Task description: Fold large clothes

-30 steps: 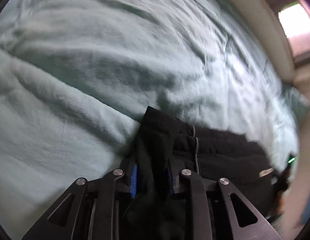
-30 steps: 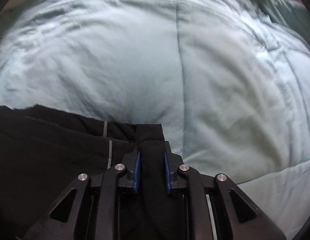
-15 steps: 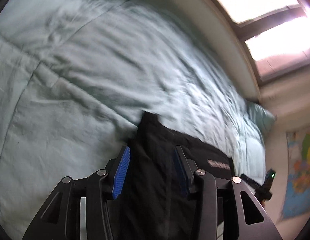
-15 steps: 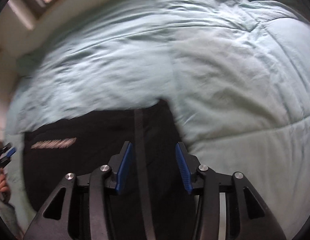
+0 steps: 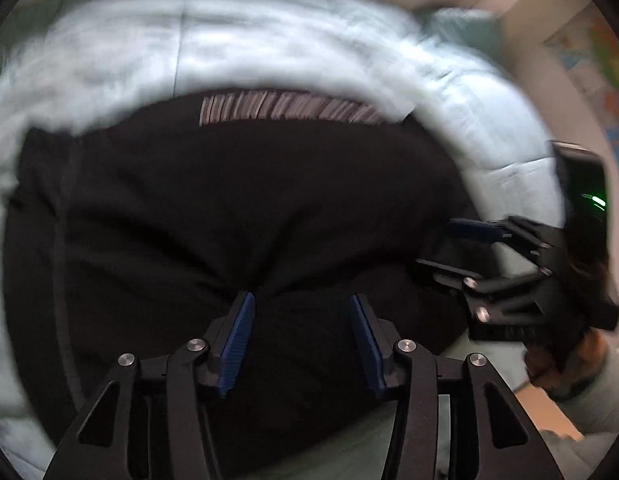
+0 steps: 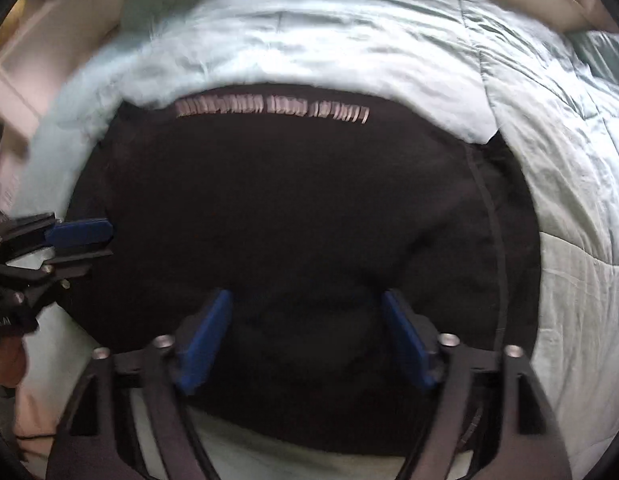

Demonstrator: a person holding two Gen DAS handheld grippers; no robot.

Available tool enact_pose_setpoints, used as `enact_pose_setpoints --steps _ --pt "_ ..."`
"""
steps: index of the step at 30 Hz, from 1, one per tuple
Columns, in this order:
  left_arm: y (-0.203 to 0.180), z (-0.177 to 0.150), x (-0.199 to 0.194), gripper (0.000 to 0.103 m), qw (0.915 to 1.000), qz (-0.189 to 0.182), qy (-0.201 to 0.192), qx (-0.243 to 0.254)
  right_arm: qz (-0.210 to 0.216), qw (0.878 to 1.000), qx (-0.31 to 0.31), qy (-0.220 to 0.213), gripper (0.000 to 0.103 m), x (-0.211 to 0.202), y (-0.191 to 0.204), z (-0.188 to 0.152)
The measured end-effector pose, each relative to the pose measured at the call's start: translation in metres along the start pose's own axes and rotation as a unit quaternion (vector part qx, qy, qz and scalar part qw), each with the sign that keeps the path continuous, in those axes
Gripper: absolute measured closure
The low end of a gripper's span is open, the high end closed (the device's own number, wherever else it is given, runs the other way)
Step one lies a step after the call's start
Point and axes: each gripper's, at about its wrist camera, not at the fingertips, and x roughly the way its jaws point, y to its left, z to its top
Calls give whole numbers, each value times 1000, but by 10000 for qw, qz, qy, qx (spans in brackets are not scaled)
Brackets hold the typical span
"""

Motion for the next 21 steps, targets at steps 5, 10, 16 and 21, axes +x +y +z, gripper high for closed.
enact_pose_setpoints --steps 5,10,16,21 --pt "-2 -5 31 52 9995 318 18 -13 -121 9998 149 84 17 44 3 -21" --pt "-7 0 4 51 9999 168 -2 3 222 9992 290 141 21 26 -6 -12" --pt "12 31 -47 51 9961 180 -731 -451 192 9989 110 -423 21 -9 -12 43" --pt "50 45 0 51 9937 597 -54 -945 112 9994 327 -4 10 58 -18 80"
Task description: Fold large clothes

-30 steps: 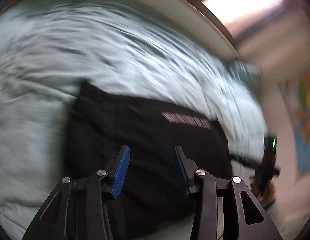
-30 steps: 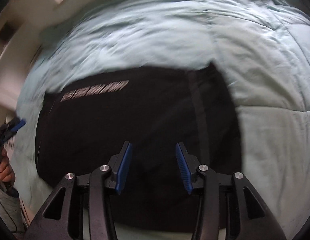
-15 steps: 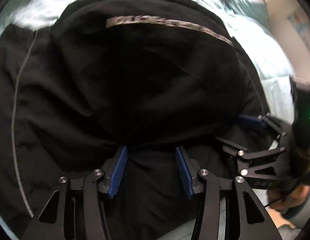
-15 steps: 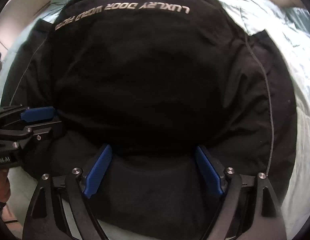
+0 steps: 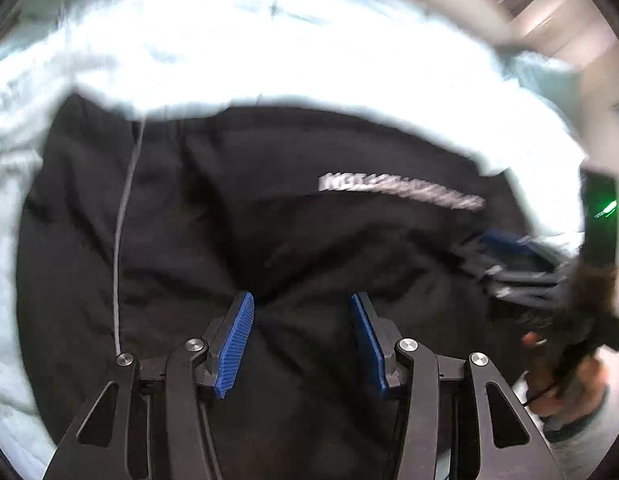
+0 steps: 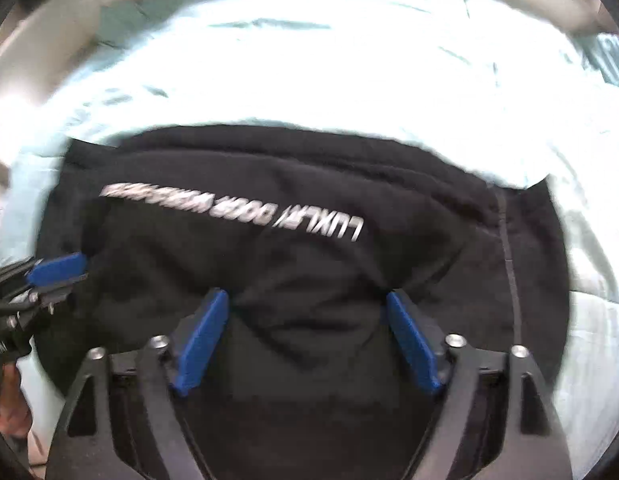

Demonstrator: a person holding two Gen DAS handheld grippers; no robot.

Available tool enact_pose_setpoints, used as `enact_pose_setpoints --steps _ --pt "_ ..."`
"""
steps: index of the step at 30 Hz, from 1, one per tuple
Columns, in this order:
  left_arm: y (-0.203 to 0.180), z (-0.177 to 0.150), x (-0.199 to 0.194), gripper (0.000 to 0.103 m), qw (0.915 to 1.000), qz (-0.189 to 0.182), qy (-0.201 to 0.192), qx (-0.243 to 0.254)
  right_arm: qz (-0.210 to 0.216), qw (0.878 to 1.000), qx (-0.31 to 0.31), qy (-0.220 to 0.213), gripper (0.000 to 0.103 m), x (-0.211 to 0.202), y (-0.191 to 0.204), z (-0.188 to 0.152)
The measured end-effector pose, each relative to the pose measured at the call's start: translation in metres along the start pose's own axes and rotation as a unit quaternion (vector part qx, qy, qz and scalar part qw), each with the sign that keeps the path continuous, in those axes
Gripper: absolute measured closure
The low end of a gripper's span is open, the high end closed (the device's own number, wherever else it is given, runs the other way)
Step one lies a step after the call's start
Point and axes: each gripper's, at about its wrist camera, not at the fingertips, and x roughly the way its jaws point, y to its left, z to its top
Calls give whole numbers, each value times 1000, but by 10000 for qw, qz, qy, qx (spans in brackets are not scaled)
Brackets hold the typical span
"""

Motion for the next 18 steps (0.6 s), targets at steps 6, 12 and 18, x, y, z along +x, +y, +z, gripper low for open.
enact_pose_setpoints --steps 6,12,18 --pt "-7 3 11 50 9993 300 87 226 -28 9999 151 4 7 20 -2 -4" --pt "11 -13 -30 50 9995 -286 -153 -26 180 9995 229 -76 9 -21 -10 -15" --pt "23 -58 -64 50 9917 -1224 122 384 345 9993 19 -165 14 -70 -14 -63"
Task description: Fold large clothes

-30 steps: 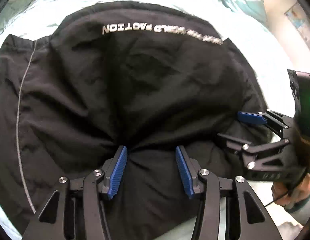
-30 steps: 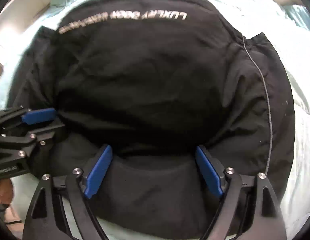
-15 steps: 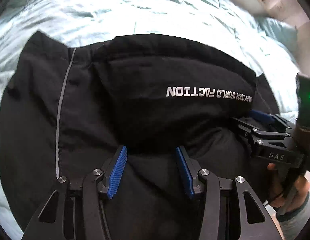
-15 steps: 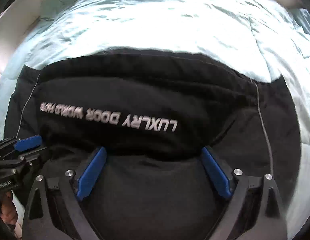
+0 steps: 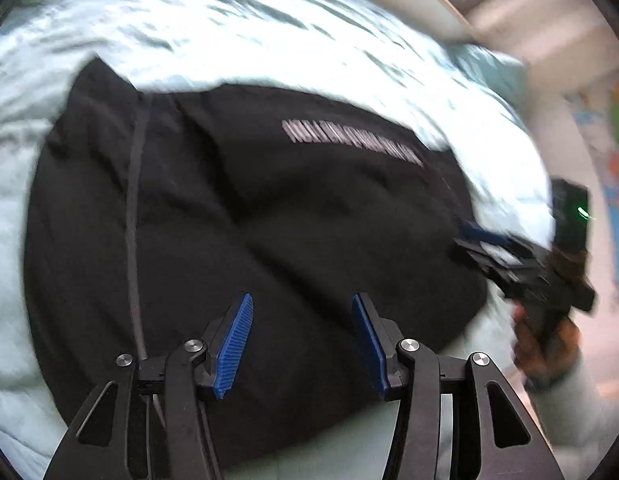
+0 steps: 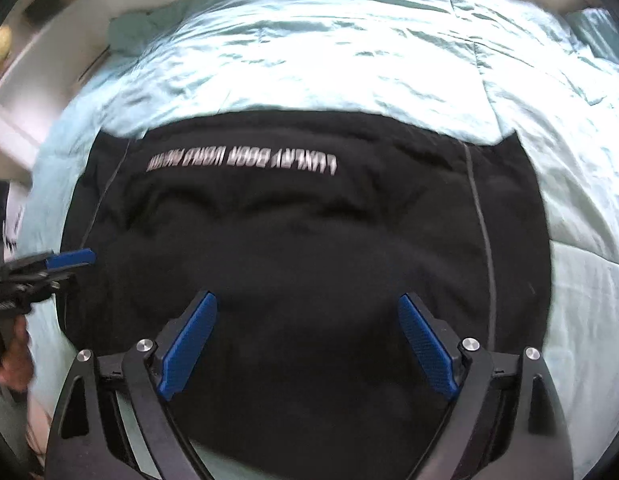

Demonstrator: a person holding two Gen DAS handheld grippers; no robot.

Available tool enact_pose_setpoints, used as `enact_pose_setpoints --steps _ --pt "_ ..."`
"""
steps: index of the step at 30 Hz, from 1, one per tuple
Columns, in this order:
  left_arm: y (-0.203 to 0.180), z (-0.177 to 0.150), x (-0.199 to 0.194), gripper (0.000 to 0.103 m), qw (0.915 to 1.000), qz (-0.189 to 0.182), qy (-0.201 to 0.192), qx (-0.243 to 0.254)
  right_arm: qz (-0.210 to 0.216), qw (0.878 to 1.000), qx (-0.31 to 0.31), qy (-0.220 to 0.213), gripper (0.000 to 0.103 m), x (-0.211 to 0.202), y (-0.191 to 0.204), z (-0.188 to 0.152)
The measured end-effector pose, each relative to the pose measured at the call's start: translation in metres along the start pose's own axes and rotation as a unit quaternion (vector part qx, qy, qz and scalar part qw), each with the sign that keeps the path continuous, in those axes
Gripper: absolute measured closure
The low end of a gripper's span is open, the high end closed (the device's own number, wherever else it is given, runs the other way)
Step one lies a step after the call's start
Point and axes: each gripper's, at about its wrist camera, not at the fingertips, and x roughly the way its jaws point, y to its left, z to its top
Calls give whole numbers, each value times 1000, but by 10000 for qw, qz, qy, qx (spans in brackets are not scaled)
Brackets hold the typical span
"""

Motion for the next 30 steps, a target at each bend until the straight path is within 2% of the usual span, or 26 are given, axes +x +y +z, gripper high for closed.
enact_pose_setpoints --steps 1,3,5,7,9,12,14,17,23,26,30 --pt "-3 -11 2 50 9998 -80 156 128 -11 10000 -55 31 20 -2 2 -8" --pt "-9 -30 13 50 9985 290 261 382 -25 9995 -141 289 26 4 5 -27" --pt "-5 -39 38 50 9957 720 442 368 -259 9980 -174 556 25 24 7 -40" --pt "-1 -38 50 50 9945 854 487 348 -291 9971 -101 702 25 42 7 -45" --pt "1 -35 43 50 9955 784 468 266 -342 9969 -119 702 25 42 9 -42" --pt "7 -36 21 50 9969 673 339 221 -251 9975 -83 654 25 31 8 -36" --pt "14 -40 4 50 9964 798 209 170 -183 9980 79 606 25 21 -2 -36" --pt "38 -41 -31 50 9957 902 -78 -183 -80 9983 357 449 25 1 -23 -37" --pt "76 -36 -83 50 9894 970 -705 -815 -499 9960 735 71 25 -34 -75 -27" --pt "84 -20 -79 50 9854 1032 -748 -1126 -605 9924 1074 -43 24 -49 -99 -30" --pt "97 -19 -82 50 9830 959 -819 -1335 -677 9891 1298 -122 24 -59 -129 -35"
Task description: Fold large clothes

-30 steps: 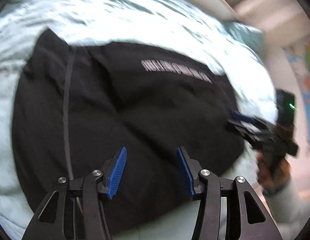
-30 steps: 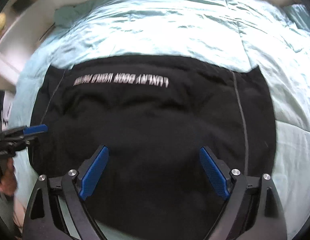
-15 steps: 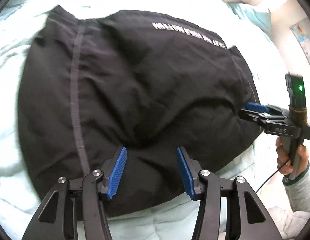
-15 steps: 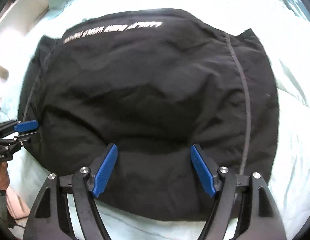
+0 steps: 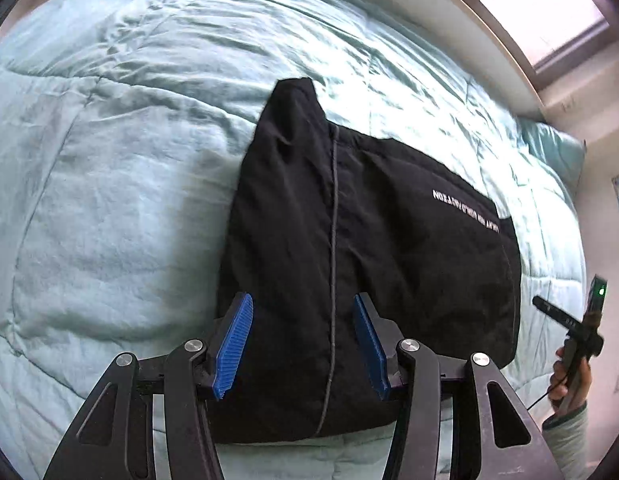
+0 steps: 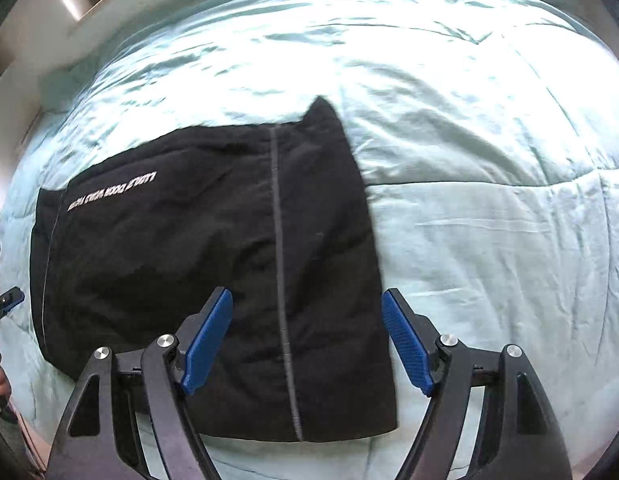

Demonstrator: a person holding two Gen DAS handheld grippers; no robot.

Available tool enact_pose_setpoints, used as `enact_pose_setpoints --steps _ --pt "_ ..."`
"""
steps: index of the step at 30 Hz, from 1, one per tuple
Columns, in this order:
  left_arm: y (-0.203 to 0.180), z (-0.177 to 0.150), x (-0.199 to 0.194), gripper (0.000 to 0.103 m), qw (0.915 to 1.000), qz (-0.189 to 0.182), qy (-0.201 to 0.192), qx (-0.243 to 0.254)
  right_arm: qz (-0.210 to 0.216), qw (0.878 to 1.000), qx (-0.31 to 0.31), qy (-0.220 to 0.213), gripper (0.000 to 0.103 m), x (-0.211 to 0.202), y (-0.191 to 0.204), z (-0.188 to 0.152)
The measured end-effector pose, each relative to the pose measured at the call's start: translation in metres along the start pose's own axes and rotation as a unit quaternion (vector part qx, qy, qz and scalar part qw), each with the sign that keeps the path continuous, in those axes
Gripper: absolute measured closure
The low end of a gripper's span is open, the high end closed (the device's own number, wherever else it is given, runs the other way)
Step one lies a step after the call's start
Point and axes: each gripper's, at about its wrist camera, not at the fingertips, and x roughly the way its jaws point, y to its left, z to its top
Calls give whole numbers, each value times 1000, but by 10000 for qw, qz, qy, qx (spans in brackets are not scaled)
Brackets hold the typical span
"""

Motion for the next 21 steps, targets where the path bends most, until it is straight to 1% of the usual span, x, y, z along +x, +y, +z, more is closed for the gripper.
enact_pose_setpoints --steps 2,4,5,6,7,8,9,11,13,14,16,17,18,19,20,21 --pt "-1 3 10 50 10000 -42 17 -42 -1 10000 29 -8 24 3 -2 -1" --pt "8 8 17 50 9998 -126 144 -47 -180 9998 -73 -83 22 5 -7 -1" --pt "15 11 22 50 9996 -142 211 -114 -297 9993 -150 -141 19 7 -10 1" --pt "21 14 26 50 9993 -182 243 -207 -346 9991 -172 -171 19 14 -8 1" --pt "26 17 30 50 9988 -274 273 -316 -309 9994 -114 -141 19 20 -14 5" --pt "33 20 33 50 9978 -407 286 -431 -204 9997 -49 -99 19 24 -20 7" --pt "39 23 36 50 9967 -543 276 -533 77 9999 88 -25 19 32 -28 10" --pt "45 28 45 50 9940 -740 258 -757 432 9987 270 75 19 42 -37 14" --pt "52 32 57 49 9895 -923 318 -1064 753 9962 399 165 19 54 -42 16" --pt "57 33 64 49 9859 -1024 390 -1262 908 9946 450 205 19 58 -43 16" --pt "62 33 73 48 9806 -1229 459 -1456 1191 9909 558 270 19 64 -44 15" --pt "63 32 77 46 9787 -1323 479 -1496 1264 9899 571 298 18 66 -44 14" --pt "65 30 81 38 9766 -1407 520 -1538 1321 9889 562 383 18 73 -43 13" --pt "66 29 91 36 9734 -1511 623 -1609 1304 9889 536 463 17 79 -42 12" --pt "67 28 99 36 9712 -1564 714 -1649 1311 9886 522 525 14 85 -41 12" --pt "68 26 107 36 9696 -1592 804 -1677 1423 9863 536 642 13 95 -41 10"
